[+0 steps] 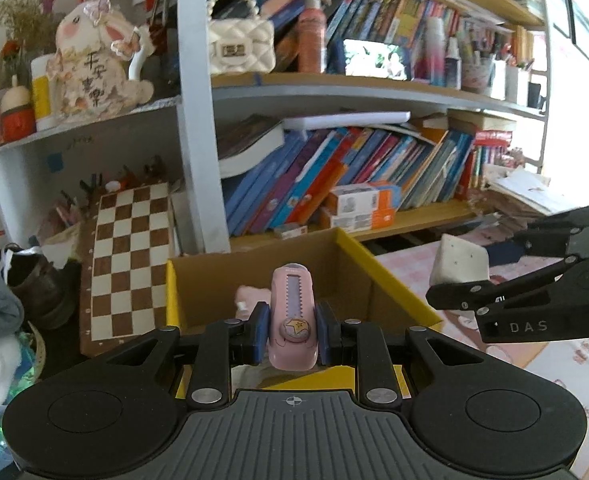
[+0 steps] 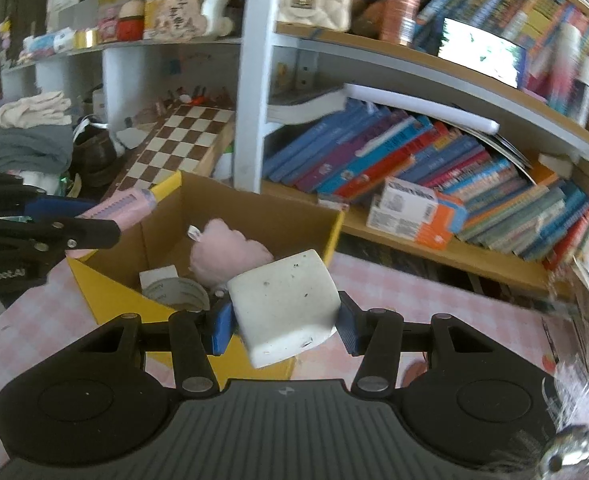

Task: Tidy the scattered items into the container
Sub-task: 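Lift the sponge and knife with both tools over the yellow box, then open the left tool to drop the knife while the right tool releases the sponge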

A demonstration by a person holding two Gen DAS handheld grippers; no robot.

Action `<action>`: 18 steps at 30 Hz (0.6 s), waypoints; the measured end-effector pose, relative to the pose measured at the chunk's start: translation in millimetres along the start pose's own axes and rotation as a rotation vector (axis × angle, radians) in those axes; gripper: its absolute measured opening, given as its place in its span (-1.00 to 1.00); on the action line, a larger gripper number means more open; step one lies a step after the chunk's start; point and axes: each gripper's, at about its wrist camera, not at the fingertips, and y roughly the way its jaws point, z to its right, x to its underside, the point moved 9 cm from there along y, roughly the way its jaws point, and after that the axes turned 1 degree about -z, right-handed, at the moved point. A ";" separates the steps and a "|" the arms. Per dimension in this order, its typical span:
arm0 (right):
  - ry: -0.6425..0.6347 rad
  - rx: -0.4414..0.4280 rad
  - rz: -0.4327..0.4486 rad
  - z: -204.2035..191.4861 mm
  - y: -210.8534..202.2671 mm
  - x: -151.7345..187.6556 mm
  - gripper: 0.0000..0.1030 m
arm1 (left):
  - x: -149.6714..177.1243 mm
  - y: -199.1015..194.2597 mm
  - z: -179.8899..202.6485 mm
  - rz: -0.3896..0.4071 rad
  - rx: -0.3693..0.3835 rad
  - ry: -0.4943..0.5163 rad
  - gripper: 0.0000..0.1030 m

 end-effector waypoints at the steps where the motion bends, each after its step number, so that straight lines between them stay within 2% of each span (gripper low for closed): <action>1: -0.014 -0.004 0.001 -2.5 5.1 -4.2 -0.06 | -0.4 4.2 -3.3 -0.005 -0.004 0.003 -0.55; 10: -0.133 -0.027 -0.054 -18.9 66.1 -28.3 -0.05 | 4.3 48.6 -23.0 -0.084 -0.019 -0.002 -0.55; 18: -0.195 -0.022 -0.143 -20.9 112.5 -22.8 -0.05 | 21.3 81.6 -26.2 -0.167 -0.012 -0.004 -0.55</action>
